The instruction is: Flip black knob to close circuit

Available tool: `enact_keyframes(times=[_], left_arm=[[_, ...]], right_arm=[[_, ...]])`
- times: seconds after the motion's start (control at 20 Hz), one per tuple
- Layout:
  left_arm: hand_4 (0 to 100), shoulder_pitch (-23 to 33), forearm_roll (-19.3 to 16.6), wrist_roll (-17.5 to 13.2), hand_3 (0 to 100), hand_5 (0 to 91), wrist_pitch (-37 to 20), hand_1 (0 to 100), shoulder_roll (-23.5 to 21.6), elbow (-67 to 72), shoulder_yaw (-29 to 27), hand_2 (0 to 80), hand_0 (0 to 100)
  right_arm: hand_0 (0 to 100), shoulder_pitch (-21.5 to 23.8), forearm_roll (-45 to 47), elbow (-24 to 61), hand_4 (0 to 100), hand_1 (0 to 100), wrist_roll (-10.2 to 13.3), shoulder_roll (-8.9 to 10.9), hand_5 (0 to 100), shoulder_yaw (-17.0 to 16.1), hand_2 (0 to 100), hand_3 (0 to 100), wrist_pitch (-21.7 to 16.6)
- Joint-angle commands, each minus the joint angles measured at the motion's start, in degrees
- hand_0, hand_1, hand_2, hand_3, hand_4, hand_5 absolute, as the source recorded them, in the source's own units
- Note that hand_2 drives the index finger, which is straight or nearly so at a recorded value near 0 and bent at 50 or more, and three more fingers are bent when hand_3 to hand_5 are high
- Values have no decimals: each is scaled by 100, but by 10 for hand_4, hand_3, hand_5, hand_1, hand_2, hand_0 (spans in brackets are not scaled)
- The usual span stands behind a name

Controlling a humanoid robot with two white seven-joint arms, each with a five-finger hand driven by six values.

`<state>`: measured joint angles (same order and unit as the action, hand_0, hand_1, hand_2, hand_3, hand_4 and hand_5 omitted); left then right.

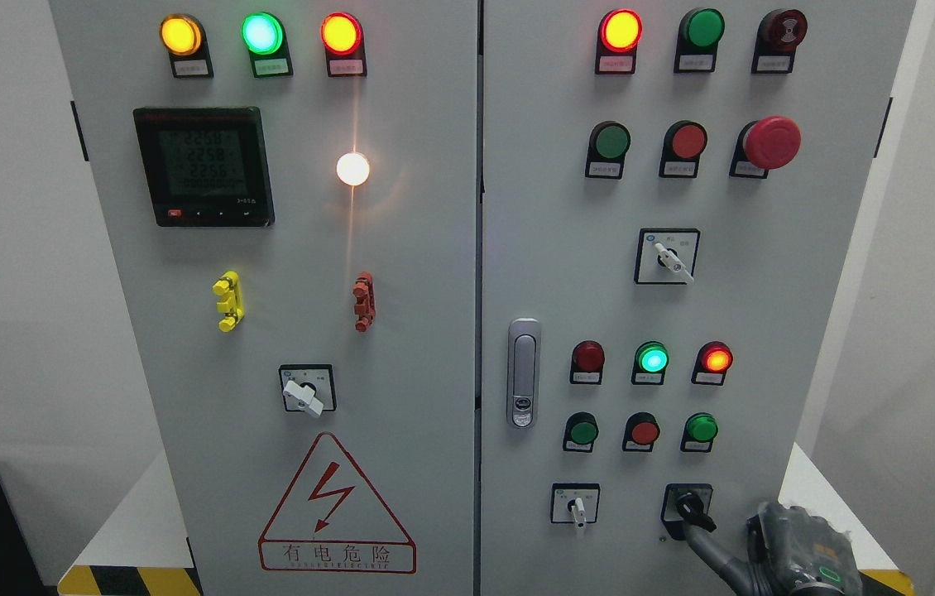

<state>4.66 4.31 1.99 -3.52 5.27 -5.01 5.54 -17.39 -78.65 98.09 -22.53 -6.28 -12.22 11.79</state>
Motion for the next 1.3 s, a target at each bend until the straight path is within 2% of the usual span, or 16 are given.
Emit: enact_keyframes(times=[0.0, 0.25, 0.55, 0.7, 0.85, 0.9, 1.0, 1.1, 1.15, 1.2, 1.25], left_arm=[[0, 0, 0, 4, 0, 0, 0, 556, 0, 0, 0, 0, 120], [0, 0, 0, 4, 0, 0, 0, 556, 0, 0, 0, 0, 120], [0, 0, 0, 4, 0, 0, 0, 556, 0, 0, 0, 0, 120], [0, 0, 0, 4, 0, 0, 0, 556, 0, 0, 0, 0, 120], [0, 0, 0, 4, 0, 0, 0, 556, 0, 0, 0, 0, 120], [0, 0, 0, 4, 0, 0, 0, 556, 0, 0, 0, 0, 120], [0, 0, 0, 4, 0, 0, 0, 556, 0, 0, 0, 0, 120], [0, 0, 0, 4, 0, 0, 0, 556, 0, 0, 0, 0, 120], [0, 0, 0, 4, 0, 0, 0, 556, 0, 0, 0, 0, 120], [0, 0, 0, 4, 0, 0, 0, 556, 0, 0, 0, 0, 120], [0, 0, 0, 4, 0, 0, 0, 556, 0, 0, 0, 0, 120]], right_arm=[[0, 157, -1, 131, 958, 0, 12, -145, 953, 237, 901, 1000, -37], [0, 350, 17, 395, 955, 0, 3, -145, 952, 448, 900, 1000, -28], [0, 693, 552, 974, 950, 0, 20, -136, 947, 712, 884, 1000, 7], [0, 886, 780, 1308, 927, 0, 29, -136, 921, 765, 831, 1000, 16], [0, 1158, 1420, 1660, 884, 5, 29, -136, 853, 800, 755, 1000, 103], [0, 1255, 1736, 1774, 868, 9, 29, -136, 800, 800, 685, 988, 217], [0, 1439, 2474, 2020, 835, 15, 29, -128, 726, 800, 605, 918, 568], [0, 1545, 3352, 2161, 710, 16, 73, -128, 594, 748, 451, 770, 815], [0, 1589, 3826, 2171, 678, 15, 204, -128, 564, 704, 419, 728, 816], [0, 1650, 4336, 2171, 611, 12, 405, -119, 499, 608, 340, 619, 816], [0, 1729, 4828, 2171, 499, 3, 572, -119, 419, 520, 264, 492, 807]])
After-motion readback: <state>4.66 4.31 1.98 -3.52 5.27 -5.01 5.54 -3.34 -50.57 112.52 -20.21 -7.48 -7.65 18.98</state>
